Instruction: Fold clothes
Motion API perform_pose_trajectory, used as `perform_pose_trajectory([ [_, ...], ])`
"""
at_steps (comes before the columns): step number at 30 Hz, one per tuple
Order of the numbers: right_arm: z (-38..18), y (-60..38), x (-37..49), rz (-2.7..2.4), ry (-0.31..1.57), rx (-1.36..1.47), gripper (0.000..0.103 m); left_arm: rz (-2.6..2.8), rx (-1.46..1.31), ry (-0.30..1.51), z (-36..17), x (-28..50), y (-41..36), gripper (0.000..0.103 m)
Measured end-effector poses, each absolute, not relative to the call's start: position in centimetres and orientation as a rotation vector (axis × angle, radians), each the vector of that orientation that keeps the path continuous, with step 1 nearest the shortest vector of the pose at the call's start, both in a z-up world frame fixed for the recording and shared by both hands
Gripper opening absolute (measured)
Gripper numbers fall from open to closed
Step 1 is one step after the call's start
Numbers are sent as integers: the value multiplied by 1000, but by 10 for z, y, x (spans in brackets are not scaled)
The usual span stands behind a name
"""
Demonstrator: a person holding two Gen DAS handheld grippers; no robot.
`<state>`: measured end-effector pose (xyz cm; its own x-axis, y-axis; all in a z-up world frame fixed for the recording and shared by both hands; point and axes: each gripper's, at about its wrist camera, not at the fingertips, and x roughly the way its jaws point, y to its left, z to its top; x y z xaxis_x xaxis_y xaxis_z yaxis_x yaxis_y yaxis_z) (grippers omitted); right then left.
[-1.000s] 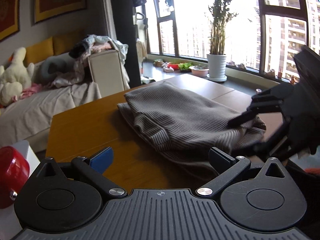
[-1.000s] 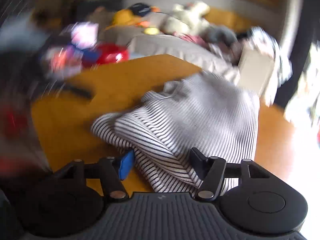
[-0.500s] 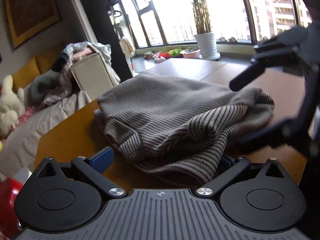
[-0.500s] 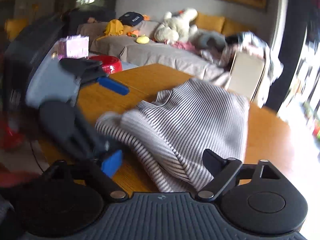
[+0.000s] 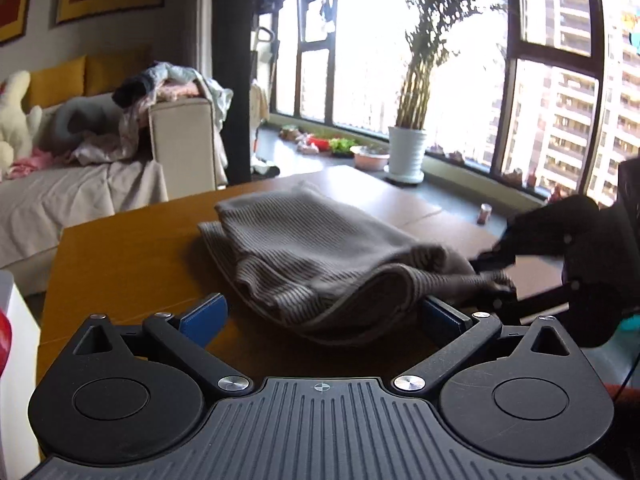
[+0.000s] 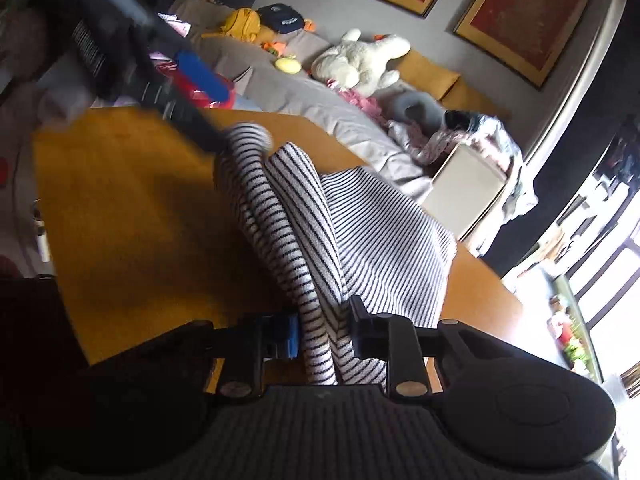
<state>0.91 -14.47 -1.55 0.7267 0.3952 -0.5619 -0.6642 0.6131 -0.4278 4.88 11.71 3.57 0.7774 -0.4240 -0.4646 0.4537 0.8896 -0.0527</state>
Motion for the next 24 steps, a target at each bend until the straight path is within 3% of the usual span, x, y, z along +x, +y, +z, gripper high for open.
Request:
perform_pose_trajectory([
  [6, -4, -150, -21, 736, 511, -752, 20, -391, 82, 435, 44, 69, 122, 103],
  [15, 95, -163, -44, 760, 421, -811, 17, -565, 188, 563, -4, 129, 89, 103],
  [19, 117, -158, 0, 750, 406, -826, 17, -593, 150, 599, -15, 142, 100, 103],
  [24, 89, -142, 90, 786, 437, -773, 10, -600, 112, 627, -23, 149, 113, 103],
])
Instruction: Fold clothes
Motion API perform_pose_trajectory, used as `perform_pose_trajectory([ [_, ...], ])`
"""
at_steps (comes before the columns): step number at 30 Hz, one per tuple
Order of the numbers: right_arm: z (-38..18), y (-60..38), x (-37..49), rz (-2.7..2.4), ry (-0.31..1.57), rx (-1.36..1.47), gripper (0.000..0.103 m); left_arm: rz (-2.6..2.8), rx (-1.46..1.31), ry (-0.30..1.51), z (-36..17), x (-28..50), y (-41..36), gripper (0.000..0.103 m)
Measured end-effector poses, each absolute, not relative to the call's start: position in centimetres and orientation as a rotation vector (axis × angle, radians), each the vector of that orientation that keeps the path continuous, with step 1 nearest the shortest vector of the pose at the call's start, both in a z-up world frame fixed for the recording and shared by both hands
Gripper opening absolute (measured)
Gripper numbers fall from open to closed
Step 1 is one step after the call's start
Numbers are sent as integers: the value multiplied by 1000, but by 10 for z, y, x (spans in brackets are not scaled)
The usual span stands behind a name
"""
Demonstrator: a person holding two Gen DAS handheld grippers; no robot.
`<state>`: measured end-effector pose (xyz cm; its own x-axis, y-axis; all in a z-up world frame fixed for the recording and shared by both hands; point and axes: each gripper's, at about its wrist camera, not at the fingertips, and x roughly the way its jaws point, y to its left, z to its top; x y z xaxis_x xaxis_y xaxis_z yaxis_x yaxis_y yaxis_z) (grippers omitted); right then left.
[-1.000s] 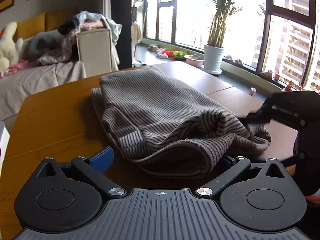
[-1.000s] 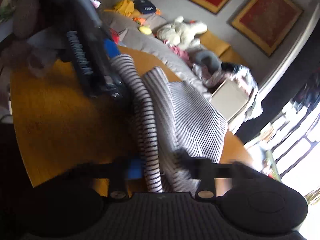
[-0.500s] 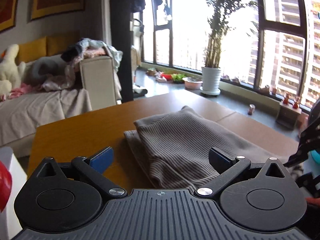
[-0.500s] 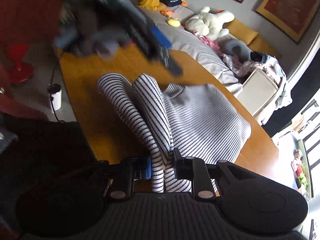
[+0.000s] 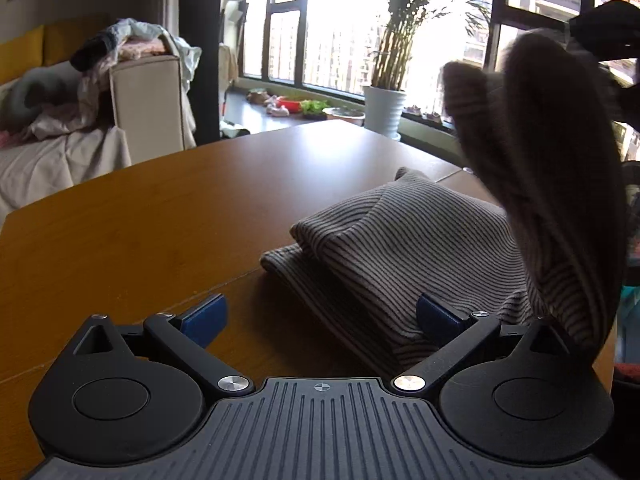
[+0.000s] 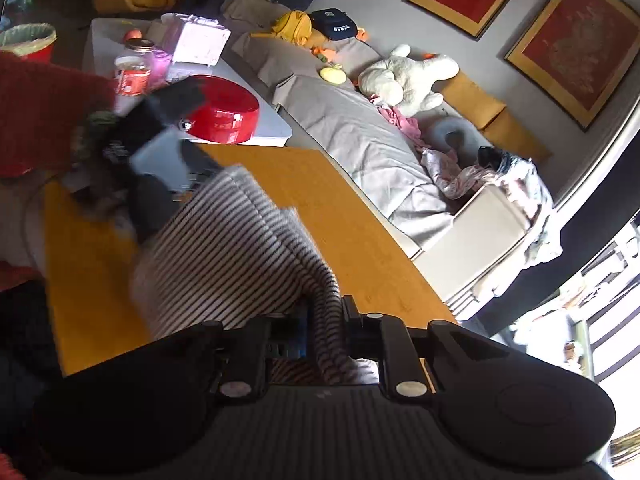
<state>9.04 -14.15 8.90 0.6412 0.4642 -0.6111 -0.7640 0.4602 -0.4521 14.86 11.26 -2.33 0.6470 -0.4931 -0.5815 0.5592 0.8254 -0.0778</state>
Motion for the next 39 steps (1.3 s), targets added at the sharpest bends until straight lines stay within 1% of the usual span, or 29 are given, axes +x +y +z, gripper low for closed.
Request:
perform_pose_trajectory([
  [5, 30, -127, 159, 795, 528, -737, 10, -539, 72, 594, -4, 144, 135, 100],
  [8, 24, -136, 173, 806, 542, -605, 11, -525, 7, 522, 24, 135, 152, 100],
  [9, 25, -139, 175, 812, 550, -568, 13, -536, 4, 490, 34, 132, 149, 100],
  [11, 26, -147, 178, 824, 553, -529, 13, -559, 0, 425, 56, 127, 141, 100],
  [13, 28, -155, 178, 826, 553, -492, 14, -636, -12, 383, 68, 122, 123, 100],
  [14, 32, -160, 178, 825, 551, -470, 16, -691, -15, 382, 69, 122, 109, 100],
  [16, 41, -170, 175, 808, 529, -431, 31, -773, -1, 400, 62, 124, 82, 100],
  [17, 47, -177, 173, 784, 509, -401, 48, -798, 17, 420, 55, 126, 69, 100],
  [18, 54, -185, 170, 760, 489, -371, 70, -822, 36, 440, 48, 127, 56, 100],
  [19, 60, -193, 168, 736, 469, -341, 79, -819, 50, 470, 39, 130, 48, 100],
  [21, 72, -211, 162, 707, 438, -278, 100, -766, 62, 553, 19, 142, 40, 98],
  [22, 75, -219, 159, 701, 426, -255, 103, -718, 61, 581, 9, 149, 40, 98],
  [26, 60, -228, 168, 538, 458, -271, 103, -628, -30, 645, 0, 171, 53, 99],
  [29, 20, -220, 196, 368, 577, -337, 103, -624, -86, 684, -7, 185, 66, 100],
  [32, -8, -224, 206, 319, 617, -258, 103, -599, -64, 681, -6, 187, 66, 100],
  [36, -14, -239, 199, 285, 618, -180, 103, -566, -50, 647, 11, 173, 73, 99],
  [39, -20, -249, 192, 260, 603, -144, 103, -562, -94, 607, 28, 155, 87, 100],
])
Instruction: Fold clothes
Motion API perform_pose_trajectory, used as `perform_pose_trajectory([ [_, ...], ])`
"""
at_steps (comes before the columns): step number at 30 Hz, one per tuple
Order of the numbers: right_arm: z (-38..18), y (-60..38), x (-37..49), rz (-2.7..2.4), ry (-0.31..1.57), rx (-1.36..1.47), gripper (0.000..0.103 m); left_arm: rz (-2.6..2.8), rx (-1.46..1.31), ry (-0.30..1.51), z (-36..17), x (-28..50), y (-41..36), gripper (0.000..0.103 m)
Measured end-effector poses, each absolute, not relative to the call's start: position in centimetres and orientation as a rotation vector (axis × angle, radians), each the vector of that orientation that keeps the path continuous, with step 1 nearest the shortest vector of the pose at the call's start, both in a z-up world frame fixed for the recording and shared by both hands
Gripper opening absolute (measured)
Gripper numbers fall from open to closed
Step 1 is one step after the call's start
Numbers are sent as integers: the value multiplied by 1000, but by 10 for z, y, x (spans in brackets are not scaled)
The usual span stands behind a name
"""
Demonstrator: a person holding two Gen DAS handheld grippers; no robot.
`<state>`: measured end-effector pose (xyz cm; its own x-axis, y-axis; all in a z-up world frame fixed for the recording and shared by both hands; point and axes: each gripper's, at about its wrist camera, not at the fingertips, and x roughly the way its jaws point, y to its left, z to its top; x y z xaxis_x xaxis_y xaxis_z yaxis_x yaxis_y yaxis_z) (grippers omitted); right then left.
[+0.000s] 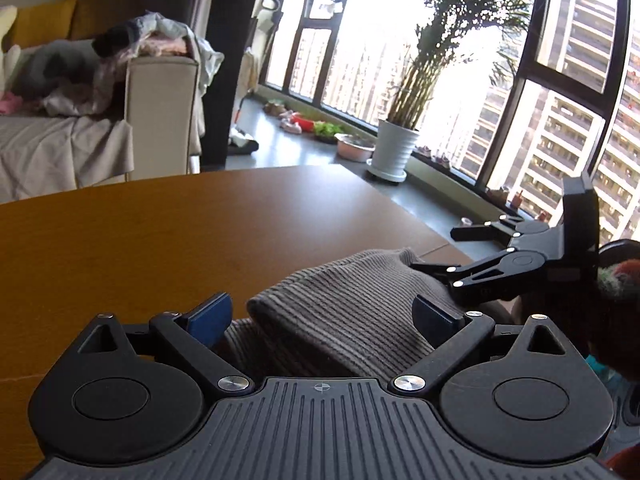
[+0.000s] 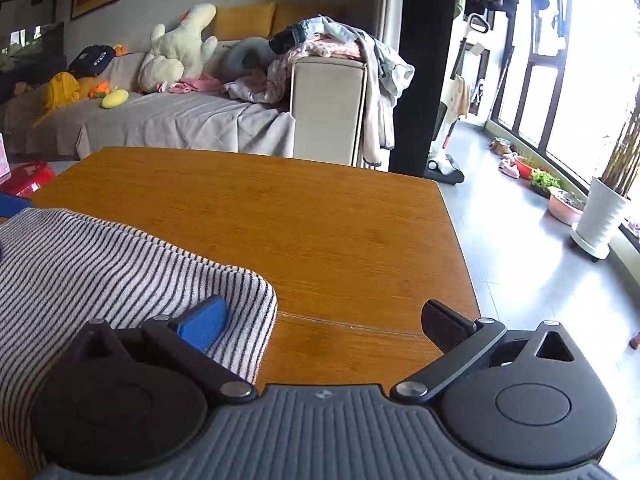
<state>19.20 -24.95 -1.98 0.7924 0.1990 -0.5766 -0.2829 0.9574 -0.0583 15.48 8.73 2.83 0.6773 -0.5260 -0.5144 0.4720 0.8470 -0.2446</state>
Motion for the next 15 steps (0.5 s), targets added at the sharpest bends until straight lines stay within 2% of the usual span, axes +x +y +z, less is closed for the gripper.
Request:
perform_pose_trajectory([
  [7, -26, -258, 185, 240, 583, -97, 103, -659, -149, 681, 14, 118, 89, 102],
  [9, -21, -258, 184, 242, 578, -95, 103, -664, -94, 700, 2, 112, 74, 97],
  [10, -16, -260, 181, 250, 564, -83, 103, -649, -64, 696, -1, 109, 67, 87],
  [11, -11, -261, 177, 262, 549, -68, 101, -633, -34, 692, -4, 107, 60, 84],
  [13, 3, -265, 166, 310, 510, -35, 92, -644, -52, 684, -3, 110, 59, 76],
  [14, 10, -264, 159, 343, 483, -24, 82, -644, -65, 688, -3, 112, 59, 73],
  [15, 18, -264, 151, 376, 456, -12, 67, -640, -82, 694, -4, 114, 60, 72],
])
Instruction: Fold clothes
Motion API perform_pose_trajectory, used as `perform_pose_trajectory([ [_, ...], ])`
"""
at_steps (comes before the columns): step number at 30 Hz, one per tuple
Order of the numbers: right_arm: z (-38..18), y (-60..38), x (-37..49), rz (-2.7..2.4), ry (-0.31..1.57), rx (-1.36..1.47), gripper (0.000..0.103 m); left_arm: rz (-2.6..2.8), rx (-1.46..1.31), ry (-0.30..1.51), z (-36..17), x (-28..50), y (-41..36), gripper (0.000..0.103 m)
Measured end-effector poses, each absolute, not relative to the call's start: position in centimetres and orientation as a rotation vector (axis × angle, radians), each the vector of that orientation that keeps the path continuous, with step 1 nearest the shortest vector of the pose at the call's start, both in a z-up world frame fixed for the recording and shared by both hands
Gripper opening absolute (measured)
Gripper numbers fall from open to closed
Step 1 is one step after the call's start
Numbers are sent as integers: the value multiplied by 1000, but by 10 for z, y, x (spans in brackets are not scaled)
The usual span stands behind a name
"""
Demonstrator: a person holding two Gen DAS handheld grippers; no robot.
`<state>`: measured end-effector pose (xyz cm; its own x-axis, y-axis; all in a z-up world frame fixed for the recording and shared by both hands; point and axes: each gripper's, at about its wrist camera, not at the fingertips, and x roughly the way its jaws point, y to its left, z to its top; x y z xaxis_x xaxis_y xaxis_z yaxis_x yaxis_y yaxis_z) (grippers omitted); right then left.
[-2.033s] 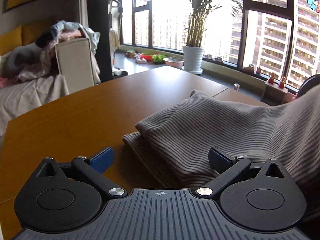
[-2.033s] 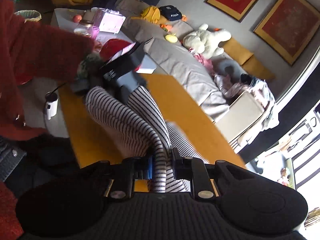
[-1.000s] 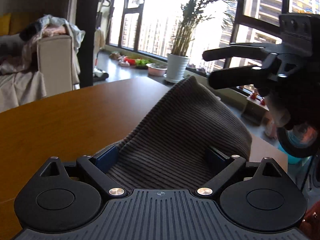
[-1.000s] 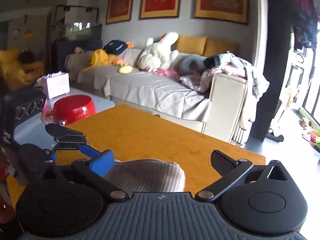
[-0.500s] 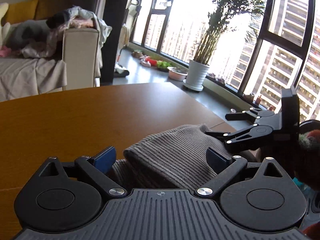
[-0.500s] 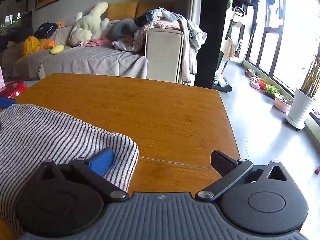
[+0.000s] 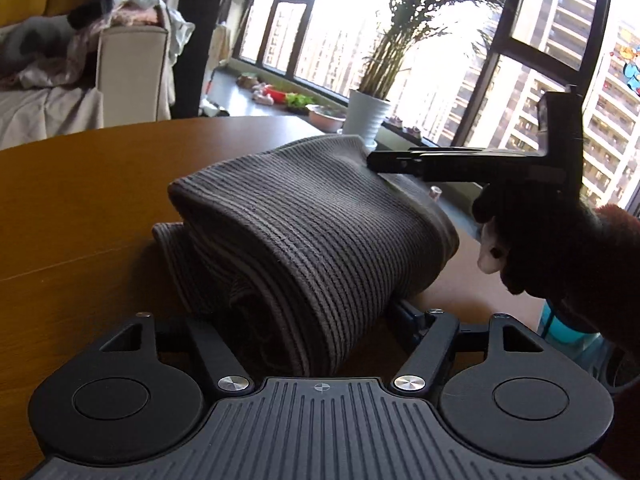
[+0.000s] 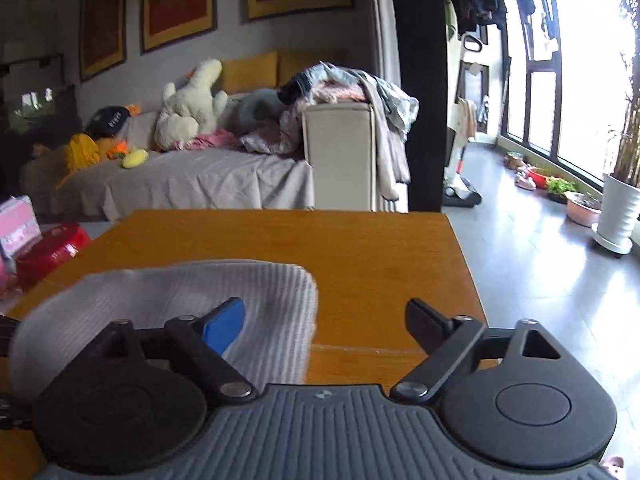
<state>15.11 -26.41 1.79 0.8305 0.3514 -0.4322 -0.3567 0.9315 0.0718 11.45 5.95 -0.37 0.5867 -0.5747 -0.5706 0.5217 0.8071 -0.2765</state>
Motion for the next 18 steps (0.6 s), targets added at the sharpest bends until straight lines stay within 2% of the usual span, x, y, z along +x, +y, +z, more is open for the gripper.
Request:
perform_pose_trajectory([
  [2, 30, -256, 137, 462, 411, -14, 51, -630, -142, 723, -8, 123, 63, 71],
  [7, 17, -211, 136, 566, 484, -179, 52, -615, -258, 769, -14, 137, 72, 70],
  [8, 6, -206, 143, 545, 502, -200, 58, -612, -264, 772, -14, 138, 73, 70],
  [9, -3, -205, 149, 526, 507, -185, 69, -605, -262, 771, -13, 138, 73, 70],
  [10, -8, -209, 153, 520, 510, -143, 73, -599, -260, 768, -12, 137, 74, 68],
  [11, -11, -212, 156, 516, 511, -117, 76, -592, -257, 766, -11, 136, 74, 67],
  [17, -4, -207, 137, 493, 450, -191, 80, -558, -235, 696, 5, 127, 89, 65],
  [18, 1, -206, 132, 487, 436, -201, 87, -556, -256, 706, 5, 131, 92, 65],
])
